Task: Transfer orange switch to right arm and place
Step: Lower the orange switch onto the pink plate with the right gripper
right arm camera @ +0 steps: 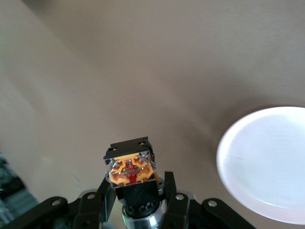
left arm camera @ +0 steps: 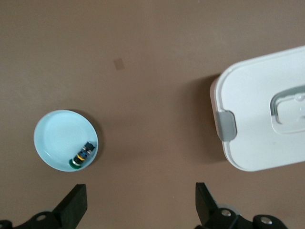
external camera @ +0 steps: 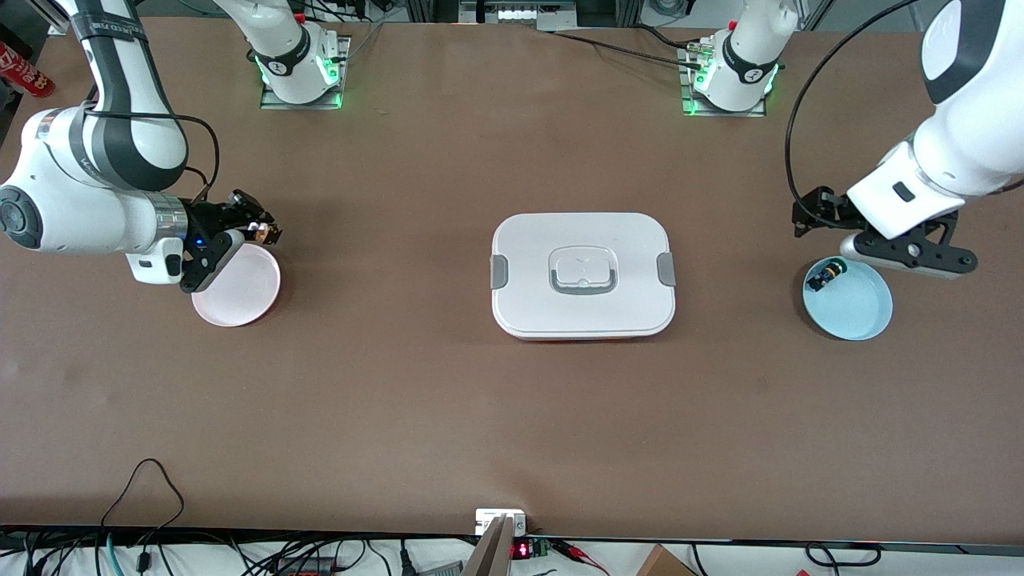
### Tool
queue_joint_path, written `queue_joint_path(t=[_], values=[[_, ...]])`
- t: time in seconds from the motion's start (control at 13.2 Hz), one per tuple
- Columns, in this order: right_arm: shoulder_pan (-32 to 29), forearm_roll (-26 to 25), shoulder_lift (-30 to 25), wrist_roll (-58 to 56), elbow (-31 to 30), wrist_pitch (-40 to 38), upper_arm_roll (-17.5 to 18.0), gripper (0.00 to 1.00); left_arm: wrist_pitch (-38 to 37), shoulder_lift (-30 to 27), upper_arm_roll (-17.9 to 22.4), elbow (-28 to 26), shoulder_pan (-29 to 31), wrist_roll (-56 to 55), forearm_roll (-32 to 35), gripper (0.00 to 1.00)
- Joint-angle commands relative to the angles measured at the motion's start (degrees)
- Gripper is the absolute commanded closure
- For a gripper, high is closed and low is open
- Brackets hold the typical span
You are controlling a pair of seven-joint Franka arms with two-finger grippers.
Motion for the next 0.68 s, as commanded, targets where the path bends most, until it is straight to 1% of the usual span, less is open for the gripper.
queue_joint_path(t=[0.0, 0.08, 0.23, 0.3, 0.38, 0.45, 0.61], values=[[-0.9, -6.4, -0.4, -5.5, -0.4, 2.9, 0.5, 0.68, 4.8, -6.2, 1.2, -8.0, -0.6, -0.6, -4.6, 0.0], [-0.9, -8.4, -0.2, -7.8, -0.6, 4.1, 0.5, 0.68, 5.8, -6.2, 1.2, -8.2, -0.4, -0.9, -4.4, 0.0], [-1.0, -10.7, 0.2, -12.0, -1.2, 6.9, 0.5, 0.68, 6.3, -4.6, 1.1, -8.2, 2.5, -6.6, -4.1, 0.0], [-1.0, -13.0, 0.3, -14.3, -1.4, 8.7, 0.5, 0.68, 6.3, -4.3, 1.0, -8.1, 3.1, -7.1, -3.3, 0.0], [-1.0, -15.8, 0.7, -16.9, -1.6, 11.1, 0.5, 0.68, 6.3, -4.0, 0.7, -7.6, 3.0, -7.0, -0.5, 0.0], [-1.0, -17.3, 0.9, -18.6, -2.0, 12.7, 0.5, 0.68, 6.3, -3.5, 0.3, -6.5, 2.3, -7.0, 3.1, 0.0], [-1.5, -17.7, 1.5, -20.4, -2.5, 14.5, 0.5, 0.68, 6.3, -3.1, 0.0, -6.0, 2.5, -7.0, 4.0, 0.0]])
